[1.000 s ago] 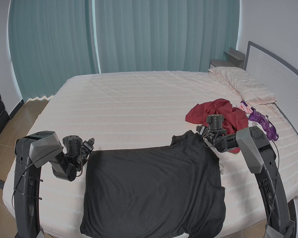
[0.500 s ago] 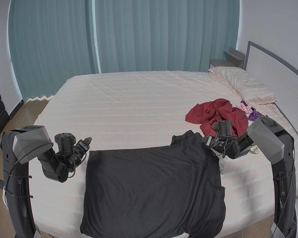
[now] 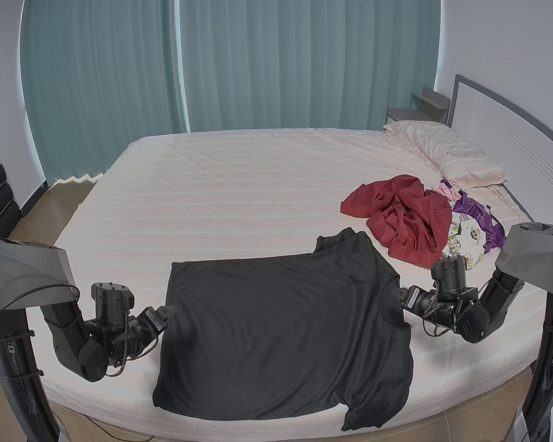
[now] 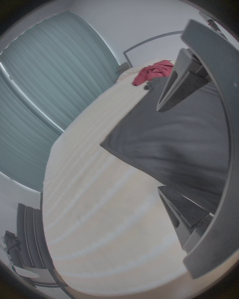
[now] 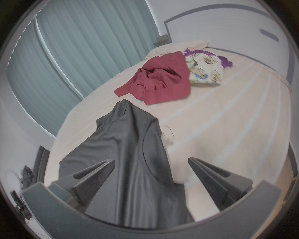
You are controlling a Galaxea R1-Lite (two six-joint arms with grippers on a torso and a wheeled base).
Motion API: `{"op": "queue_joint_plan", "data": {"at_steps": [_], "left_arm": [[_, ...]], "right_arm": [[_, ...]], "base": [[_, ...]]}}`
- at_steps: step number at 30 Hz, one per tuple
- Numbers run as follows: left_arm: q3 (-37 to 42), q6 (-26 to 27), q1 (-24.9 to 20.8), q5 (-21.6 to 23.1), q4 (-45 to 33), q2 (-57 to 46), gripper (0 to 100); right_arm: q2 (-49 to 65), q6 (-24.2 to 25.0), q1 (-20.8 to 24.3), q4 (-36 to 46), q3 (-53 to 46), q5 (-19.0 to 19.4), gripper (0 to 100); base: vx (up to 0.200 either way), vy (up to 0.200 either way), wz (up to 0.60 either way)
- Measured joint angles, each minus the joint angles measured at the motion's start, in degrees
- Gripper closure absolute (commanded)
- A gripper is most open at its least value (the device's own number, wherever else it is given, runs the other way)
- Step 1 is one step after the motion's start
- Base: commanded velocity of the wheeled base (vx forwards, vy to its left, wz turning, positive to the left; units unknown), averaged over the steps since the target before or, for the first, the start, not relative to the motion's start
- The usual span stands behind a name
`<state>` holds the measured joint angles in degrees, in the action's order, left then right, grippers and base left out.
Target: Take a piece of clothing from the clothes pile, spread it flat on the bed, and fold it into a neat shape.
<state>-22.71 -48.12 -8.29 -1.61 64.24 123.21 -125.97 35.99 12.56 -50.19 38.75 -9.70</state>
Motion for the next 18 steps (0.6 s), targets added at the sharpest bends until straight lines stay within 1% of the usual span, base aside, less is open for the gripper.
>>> {"op": "queue_joint_plan", "data": {"at_steps": [4, 6, 8, 13, 18], "left_arm": [[8.91, -0.63, -2.27, 0.85, -0.12, -2.65, 0], [12.87, -0.9, -3.21, 1.21, -0.12, -3.69, 0], [15.74, -0.96, -4.06, 1.43, -0.17, -4.24, 0], [18.49, -0.93, -5.33, 0.95, 0.54, -2.93, 0], [18.49, -0.88, -6.27, -1.01, 5.55, 1.07, 0]], "right_arm": [[2.73, 6.35, 0.5, -8.46, -10.56, 3.69, 0], [3.67, 9.67, 0.78, -12.96, -15.06, 5.72, 0], [4.17, 11.72, 1.0, -15.97, -18.12, 7.22, 0], [4.0, 12.9, 1.5, -20.75, -22.53, 8.2, 0], [2.18, 13.01, 2.82, -26.44, -24.61, 8.16, 0]], "base": [[-0.2, 0.0, 0.0], [0.0, 0.0, 0.0], [0.0, 0.0, 0.0], [0.0, 0.0, 0.0], [0.0, 0.0, 0.0]]}}
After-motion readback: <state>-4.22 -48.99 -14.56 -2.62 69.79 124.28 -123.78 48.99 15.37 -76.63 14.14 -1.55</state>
